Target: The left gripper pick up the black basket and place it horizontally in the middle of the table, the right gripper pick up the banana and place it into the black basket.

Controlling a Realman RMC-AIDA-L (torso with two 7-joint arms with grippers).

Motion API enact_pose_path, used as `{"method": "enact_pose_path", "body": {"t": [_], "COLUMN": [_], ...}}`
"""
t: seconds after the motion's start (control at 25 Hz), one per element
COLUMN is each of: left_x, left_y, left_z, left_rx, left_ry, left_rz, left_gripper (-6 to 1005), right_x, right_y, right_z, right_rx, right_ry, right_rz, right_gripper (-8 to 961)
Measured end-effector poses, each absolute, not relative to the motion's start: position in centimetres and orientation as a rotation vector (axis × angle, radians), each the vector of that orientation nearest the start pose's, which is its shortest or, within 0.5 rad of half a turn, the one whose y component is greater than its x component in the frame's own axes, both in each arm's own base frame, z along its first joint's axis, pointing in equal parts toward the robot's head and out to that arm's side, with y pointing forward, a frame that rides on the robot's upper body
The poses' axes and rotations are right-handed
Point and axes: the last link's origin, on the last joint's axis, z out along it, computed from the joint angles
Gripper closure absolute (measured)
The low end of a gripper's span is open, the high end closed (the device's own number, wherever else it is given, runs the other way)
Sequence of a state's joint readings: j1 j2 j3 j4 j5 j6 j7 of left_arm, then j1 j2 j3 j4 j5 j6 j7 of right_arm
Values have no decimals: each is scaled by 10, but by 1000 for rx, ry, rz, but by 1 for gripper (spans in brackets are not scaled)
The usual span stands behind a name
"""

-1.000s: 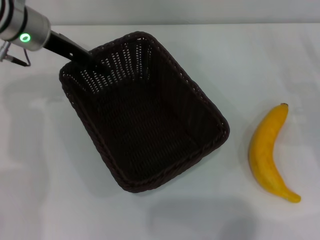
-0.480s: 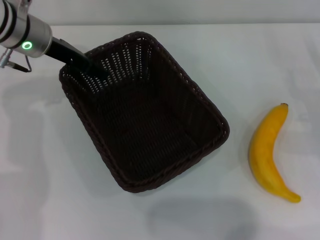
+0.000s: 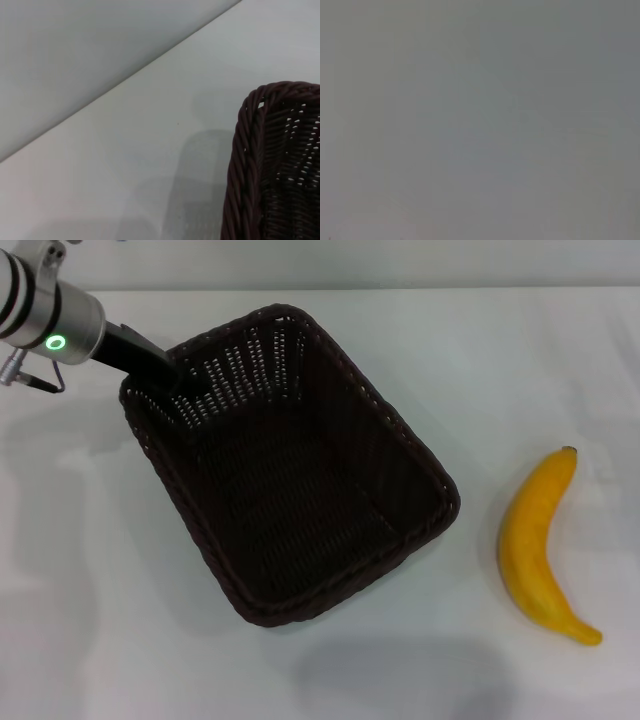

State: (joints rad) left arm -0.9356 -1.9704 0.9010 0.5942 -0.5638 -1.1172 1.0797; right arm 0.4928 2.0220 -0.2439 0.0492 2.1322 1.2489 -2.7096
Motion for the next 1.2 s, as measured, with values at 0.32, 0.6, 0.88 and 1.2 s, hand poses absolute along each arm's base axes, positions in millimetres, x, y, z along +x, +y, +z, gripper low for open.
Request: {"method": "enact_pose_path", "body": {"t": [0.32,0.6,0.88,1.2], "left_x": [-219,-224,-229,-243], "left_y": [450,447,438,427], "left_z": [24,42,59,74], "left_rx": [-2517,-2495,-2474,-2375], "left_ry": [-943,-1062,-1198,-1332], "left_rz": [134,19,-226,-526], "left_gripper": [681,696,725,777], "right_x": [360,358,357,358], "right_y": [336,337,339,338], "right_z": [41,39,40,41], "right_rx": [-1353,-1355,-1357,-1355], "right_ry": [715,721,717,713], "right_rz": [859,864,866,862], "right_gripper": [120,120,121,121]}}
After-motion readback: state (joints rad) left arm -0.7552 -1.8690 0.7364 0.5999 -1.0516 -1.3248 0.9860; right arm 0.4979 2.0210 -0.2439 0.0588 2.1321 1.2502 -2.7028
